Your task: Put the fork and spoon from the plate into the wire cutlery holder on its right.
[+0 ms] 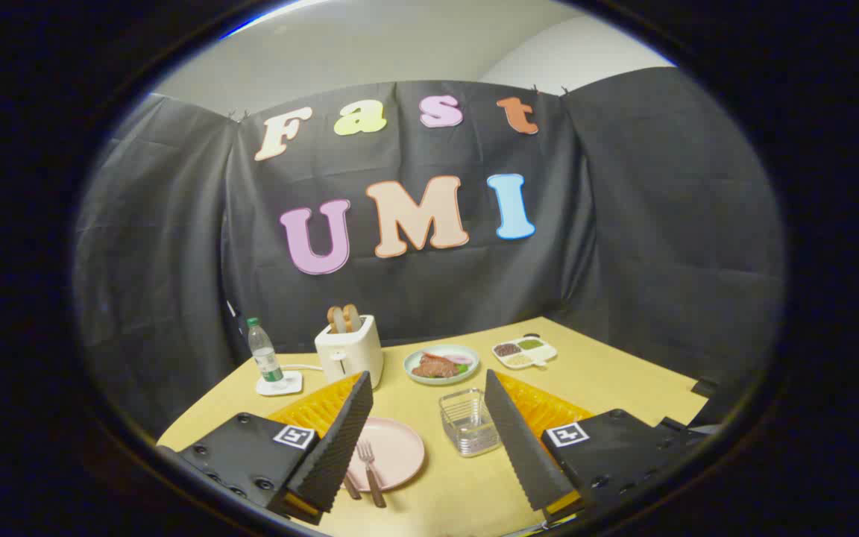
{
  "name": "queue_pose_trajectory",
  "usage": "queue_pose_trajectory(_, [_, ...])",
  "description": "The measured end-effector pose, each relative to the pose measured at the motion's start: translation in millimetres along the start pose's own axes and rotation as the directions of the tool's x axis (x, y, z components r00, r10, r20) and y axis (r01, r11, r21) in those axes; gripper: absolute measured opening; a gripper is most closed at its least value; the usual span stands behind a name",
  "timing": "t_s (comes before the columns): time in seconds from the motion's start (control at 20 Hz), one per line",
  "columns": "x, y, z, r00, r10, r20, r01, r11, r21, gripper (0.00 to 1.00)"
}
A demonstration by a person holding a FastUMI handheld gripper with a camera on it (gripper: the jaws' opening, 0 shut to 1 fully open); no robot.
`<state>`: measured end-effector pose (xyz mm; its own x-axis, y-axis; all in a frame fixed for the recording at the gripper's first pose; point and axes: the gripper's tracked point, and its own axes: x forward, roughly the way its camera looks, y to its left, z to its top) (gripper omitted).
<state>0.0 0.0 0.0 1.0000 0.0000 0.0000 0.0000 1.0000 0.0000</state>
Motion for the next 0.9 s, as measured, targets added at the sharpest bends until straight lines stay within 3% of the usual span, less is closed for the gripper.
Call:
queue_pose_trajectory(0.7, [19, 16, -23, 0.997, 0.055, -0.061, -0.057, 0.998, -0.028, 0.96])
queue_pose_trajectory(0.9, [21, 23, -54, 0.988, 0.087, -0.127, -0.093, 0.995, -0.043, 0.96])
